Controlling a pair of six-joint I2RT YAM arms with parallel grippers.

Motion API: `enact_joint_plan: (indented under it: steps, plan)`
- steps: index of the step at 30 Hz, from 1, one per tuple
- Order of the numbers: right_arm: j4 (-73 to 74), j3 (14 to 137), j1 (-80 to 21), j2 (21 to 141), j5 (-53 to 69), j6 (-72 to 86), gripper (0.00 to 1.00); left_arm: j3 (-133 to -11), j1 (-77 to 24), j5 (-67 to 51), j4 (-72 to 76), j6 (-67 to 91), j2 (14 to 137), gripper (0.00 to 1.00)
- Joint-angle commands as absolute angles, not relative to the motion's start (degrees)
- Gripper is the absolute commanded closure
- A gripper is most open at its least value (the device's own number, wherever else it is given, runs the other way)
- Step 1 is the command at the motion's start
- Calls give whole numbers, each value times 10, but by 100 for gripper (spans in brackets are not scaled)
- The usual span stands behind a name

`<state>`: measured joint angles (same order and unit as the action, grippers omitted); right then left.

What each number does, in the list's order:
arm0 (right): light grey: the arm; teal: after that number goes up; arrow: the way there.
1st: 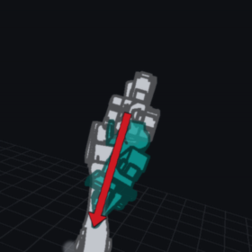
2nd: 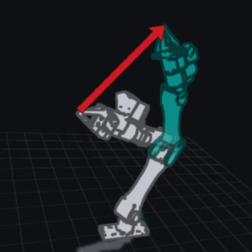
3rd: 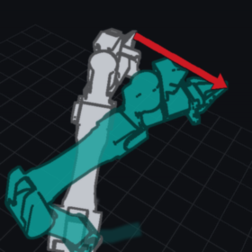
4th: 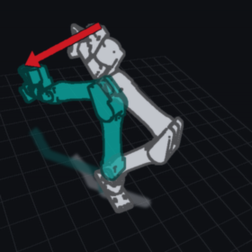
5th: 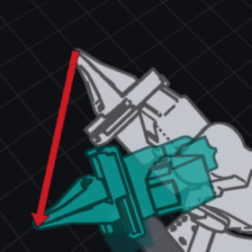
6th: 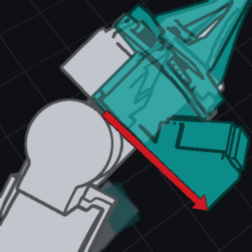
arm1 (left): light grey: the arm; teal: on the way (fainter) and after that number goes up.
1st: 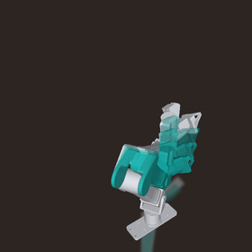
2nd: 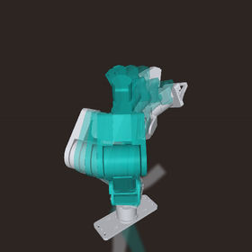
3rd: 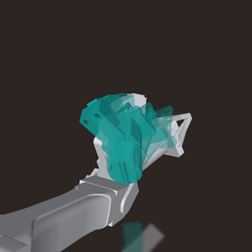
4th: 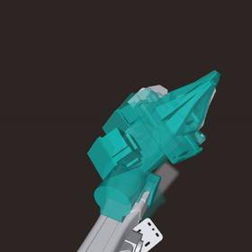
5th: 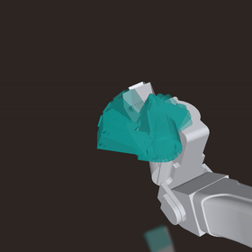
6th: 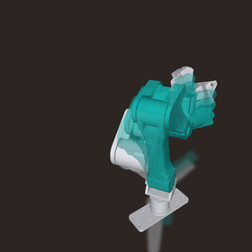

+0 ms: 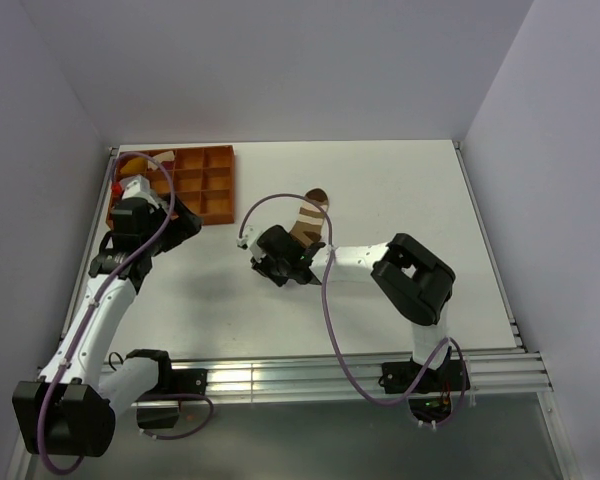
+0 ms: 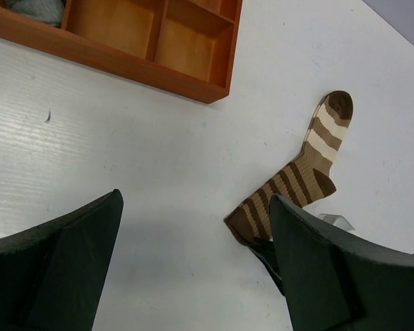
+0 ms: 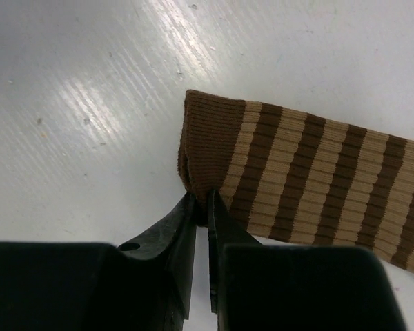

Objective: Roll the socks
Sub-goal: Roll the sock at the center of the board.

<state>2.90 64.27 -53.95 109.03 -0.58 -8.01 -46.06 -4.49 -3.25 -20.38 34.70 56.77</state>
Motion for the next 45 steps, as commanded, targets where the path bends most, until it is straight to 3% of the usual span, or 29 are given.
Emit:
enact_joint_plan:
  steps: [1,19,30,38,45]
  plan:
    - [41,633,-539,1094,45,-36,94,-454,-53,-61,-183,366,574,8]
    - [2,636,-424,1122,302,145,100,-387,-103,-82,-123,453,604,11]
    - [-137,593,-367,1164,474,278,100,-352,-175,-66,-45,513,656,17]
    - [-172,590,-345,1181,497,360,100,-309,-208,-60,30,552,697,29]
    - [-169,591,-339,1189,485,364,100,-294,-246,-50,67,586,737,56]
